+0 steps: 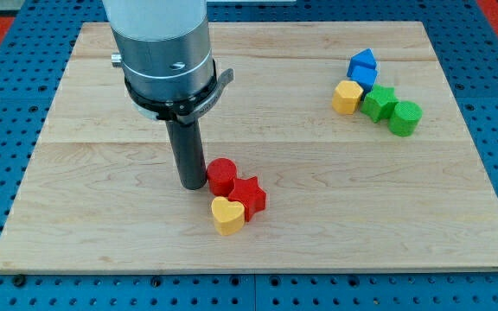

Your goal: Move the red blocks towards the bottom center

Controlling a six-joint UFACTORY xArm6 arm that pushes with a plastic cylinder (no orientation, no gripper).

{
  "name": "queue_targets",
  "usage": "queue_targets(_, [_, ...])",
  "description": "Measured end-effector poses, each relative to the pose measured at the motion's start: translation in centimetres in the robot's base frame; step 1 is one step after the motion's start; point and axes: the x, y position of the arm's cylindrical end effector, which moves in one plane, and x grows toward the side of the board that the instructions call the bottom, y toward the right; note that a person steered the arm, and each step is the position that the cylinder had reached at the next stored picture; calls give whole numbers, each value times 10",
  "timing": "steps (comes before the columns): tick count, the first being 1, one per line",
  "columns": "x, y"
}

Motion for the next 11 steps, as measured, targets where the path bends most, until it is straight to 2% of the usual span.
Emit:
queue_targets(3, [2, 4])
queue_targets(5, [-43, -36])
queue_targets(6, [-18, 58])
queue_targets(7, [26, 169])
queue_targets(8, [28, 218])
queue_targets(9, [89, 245])
queue_targets(10, [109, 172])
queue_targets(11, [67, 126])
